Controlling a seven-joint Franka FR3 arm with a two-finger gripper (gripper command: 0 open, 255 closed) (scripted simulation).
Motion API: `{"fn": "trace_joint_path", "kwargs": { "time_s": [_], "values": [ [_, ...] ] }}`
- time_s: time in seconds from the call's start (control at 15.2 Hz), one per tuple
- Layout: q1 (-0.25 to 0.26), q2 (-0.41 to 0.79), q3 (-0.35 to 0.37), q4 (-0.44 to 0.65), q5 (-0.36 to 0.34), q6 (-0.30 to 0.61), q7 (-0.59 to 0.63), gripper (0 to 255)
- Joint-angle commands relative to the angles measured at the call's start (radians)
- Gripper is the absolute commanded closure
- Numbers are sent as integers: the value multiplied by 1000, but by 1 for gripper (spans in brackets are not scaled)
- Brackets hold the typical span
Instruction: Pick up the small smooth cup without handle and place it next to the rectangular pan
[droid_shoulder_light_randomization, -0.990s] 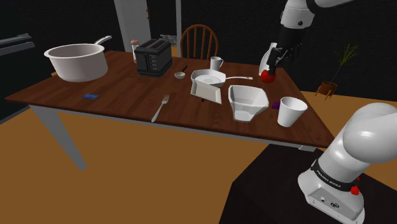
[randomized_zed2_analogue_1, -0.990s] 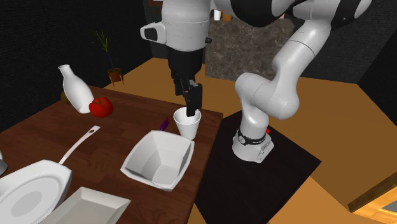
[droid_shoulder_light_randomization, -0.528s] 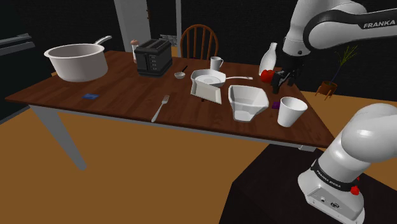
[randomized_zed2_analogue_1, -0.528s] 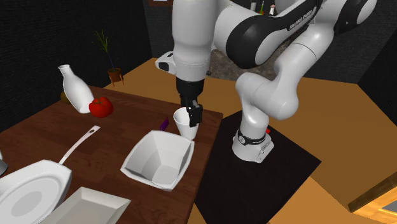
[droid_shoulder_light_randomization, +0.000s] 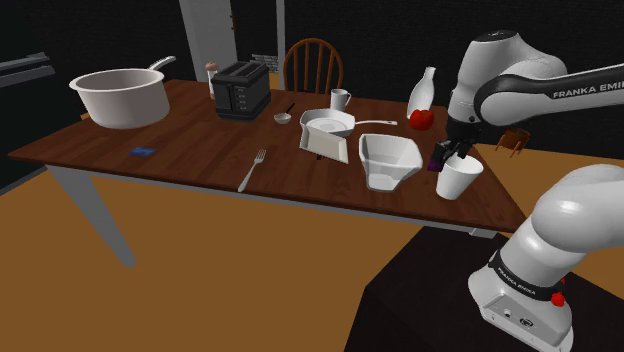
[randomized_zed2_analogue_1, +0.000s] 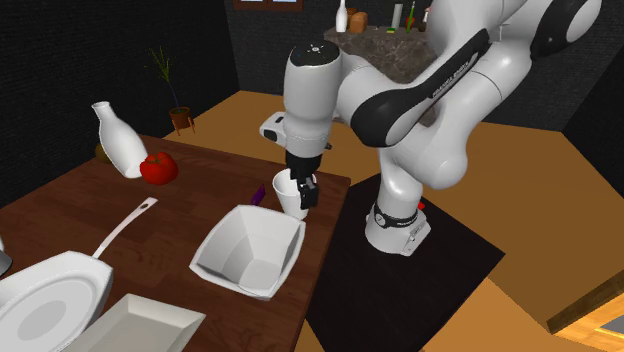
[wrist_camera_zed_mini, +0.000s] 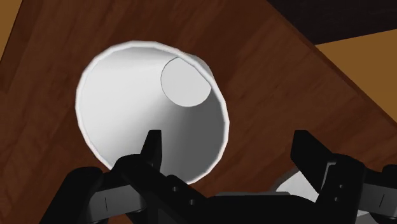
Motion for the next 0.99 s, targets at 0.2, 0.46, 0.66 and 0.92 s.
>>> {"fn": "trace_joint_path", "kwargs": {
  "time_s": [0.2, 0.46, 0.66, 0.92],
  "values": [
    [-22, 34, -15, -55, -29, 91, 6, 0],
    [-33, 61, -22, -77, -44, 141, 10, 0],
    [-33, 61, -22, -77, -44, 142, 10, 0],
    [-33, 61, -22, -77, -44, 141, 10, 255]
  ]
}}
